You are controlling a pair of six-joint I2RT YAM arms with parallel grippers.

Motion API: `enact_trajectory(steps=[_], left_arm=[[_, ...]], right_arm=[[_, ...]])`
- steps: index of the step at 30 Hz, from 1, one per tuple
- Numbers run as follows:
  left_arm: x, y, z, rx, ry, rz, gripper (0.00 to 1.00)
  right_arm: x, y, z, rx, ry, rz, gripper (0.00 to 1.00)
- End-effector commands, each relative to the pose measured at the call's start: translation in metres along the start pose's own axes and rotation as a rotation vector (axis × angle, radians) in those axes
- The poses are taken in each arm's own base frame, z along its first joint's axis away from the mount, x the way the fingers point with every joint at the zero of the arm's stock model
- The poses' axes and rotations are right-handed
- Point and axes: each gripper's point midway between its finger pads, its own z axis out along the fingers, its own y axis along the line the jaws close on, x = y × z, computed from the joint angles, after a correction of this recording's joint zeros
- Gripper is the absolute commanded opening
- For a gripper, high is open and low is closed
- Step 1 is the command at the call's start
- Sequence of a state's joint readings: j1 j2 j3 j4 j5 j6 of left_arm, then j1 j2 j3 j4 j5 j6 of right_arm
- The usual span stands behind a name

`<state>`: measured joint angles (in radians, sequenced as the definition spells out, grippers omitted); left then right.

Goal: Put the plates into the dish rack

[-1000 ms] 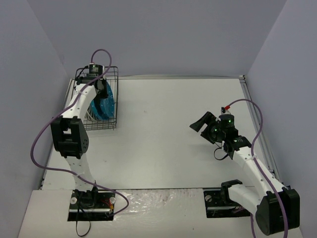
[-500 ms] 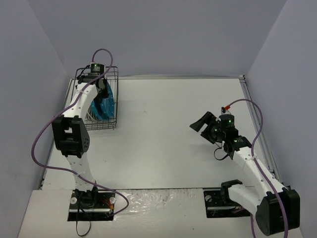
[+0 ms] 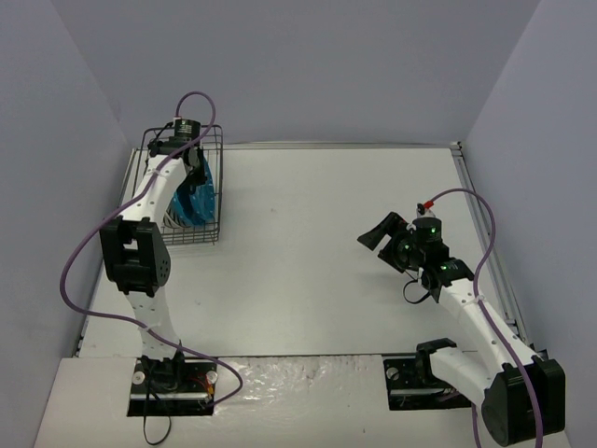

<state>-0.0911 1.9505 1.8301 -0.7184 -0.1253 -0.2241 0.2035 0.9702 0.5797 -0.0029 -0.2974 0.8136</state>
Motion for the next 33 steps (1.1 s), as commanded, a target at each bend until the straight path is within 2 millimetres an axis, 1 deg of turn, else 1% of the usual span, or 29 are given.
enact_trajectory(steps=[1, 10, 15, 18, 24, 33], left_arm=[[-0.043, 0.031, -0.033, -0.123, -0.139, -0.023, 0.00], [-0.040, 0.030, -0.030, -0.125, -0.128, -0.006, 0.00], [-0.038, 0.029, -0.027, -0.159, -0.116, 0.028, 0.00], [-0.035, 0.030, -0.024, -0.188, -0.104, 0.047, 0.00], [-0.031, 0.025, -0.021, -0.188, -0.097, 0.059, 0.00], [-0.024, 0.023, -0.015, -0.192, -0.075, 0.066, 0.00]], right_arm=[[-0.012, 0.021, -0.005, -0.084, -0.041, -0.017, 0.77], [-0.010, 0.020, -0.005, -0.081, -0.037, -0.016, 0.77], [-0.010, 0.019, -0.004, -0.079, -0.037, -0.015, 0.77], [-0.009, 0.019, -0.005, -0.078, -0.036, -0.015, 0.77], [-0.008, 0.016, -0.005, -0.075, -0.035, -0.015, 0.77], [-0.006, 0.015, -0.005, -0.074, -0.033, -0.014, 0.78]])
